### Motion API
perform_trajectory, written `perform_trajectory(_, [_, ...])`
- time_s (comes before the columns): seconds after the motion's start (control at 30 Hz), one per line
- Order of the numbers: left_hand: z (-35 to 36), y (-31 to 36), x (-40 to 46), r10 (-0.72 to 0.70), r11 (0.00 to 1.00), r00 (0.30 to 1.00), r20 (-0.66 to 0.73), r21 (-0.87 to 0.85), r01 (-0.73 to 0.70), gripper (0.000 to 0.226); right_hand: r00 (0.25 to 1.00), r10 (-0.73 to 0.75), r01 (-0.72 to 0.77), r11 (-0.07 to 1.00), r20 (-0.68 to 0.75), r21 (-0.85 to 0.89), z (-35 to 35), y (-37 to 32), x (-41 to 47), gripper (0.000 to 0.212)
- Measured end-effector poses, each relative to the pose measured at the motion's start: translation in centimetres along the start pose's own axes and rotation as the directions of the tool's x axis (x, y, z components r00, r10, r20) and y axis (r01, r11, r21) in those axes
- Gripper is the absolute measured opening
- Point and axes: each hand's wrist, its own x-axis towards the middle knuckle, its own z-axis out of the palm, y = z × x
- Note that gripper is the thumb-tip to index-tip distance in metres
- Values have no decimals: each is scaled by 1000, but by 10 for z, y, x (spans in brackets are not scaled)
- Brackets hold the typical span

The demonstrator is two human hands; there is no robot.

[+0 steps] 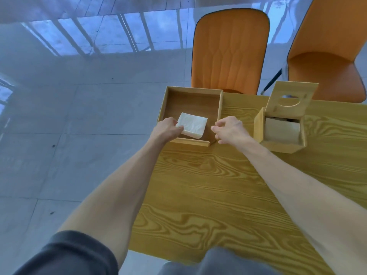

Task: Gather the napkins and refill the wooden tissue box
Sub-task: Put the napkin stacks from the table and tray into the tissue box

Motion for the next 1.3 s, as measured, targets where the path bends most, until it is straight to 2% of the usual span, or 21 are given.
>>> perform_trajectory(0.17, [-1,-4,30,-13,977,999,44,-211,22,54,993,111,-105,987,-46,119,38,-13,21,33])
perform_trajectory(0.3, [-6,-6,55,-83,924,990,116,-363,120,60,986,150,-141,984,-77,108,55,-23,38,18])
perform_trajectory(0.47, [-6,-11,77,-120,910,978,170,-375,177,59,978,188,-187,982,-95,24,70,-25,52,14])
perform_trajectory(0.7, [0,-14,90,-106,896,979,174,-410,170,59,966,222,-215,974,-131,66,79,-22,63,23])
perform_trajectory(1.0, [0,-27,100,-167,843,953,253,-465,271,65,955,251,-236,966,-159,107,85,-16,70,13])
perform_trajectory(1.13, [2,-30,100,-135,857,943,305,-442,265,55,959,249,-237,967,-136,99,90,-10,69,33])
perform_trajectory(1.3, [3,-34,96,-77,915,945,319,-353,193,50,964,233,-226,972,-127,65,94,-8,71,42])
